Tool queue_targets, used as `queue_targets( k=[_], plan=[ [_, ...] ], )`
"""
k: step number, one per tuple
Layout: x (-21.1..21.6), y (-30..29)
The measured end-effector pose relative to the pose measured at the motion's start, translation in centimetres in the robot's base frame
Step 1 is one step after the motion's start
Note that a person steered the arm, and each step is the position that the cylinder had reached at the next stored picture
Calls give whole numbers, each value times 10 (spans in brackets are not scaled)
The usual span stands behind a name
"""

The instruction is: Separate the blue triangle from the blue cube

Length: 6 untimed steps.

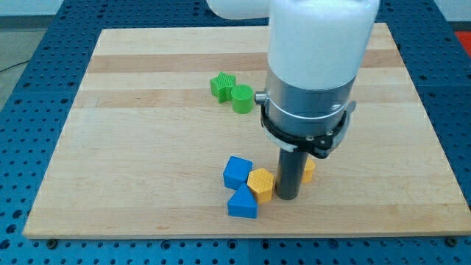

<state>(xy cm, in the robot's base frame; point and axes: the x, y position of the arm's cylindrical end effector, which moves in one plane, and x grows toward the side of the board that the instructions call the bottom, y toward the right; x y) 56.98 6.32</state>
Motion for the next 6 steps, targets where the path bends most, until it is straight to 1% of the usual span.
queue_targets(
  k=[1,2,3,4,5,6],
  plan=[
    [33,48],
    [49,36],
    [49,-23],
    [46,-38],
    [17,-49],
    [10,-92]
  ],
)
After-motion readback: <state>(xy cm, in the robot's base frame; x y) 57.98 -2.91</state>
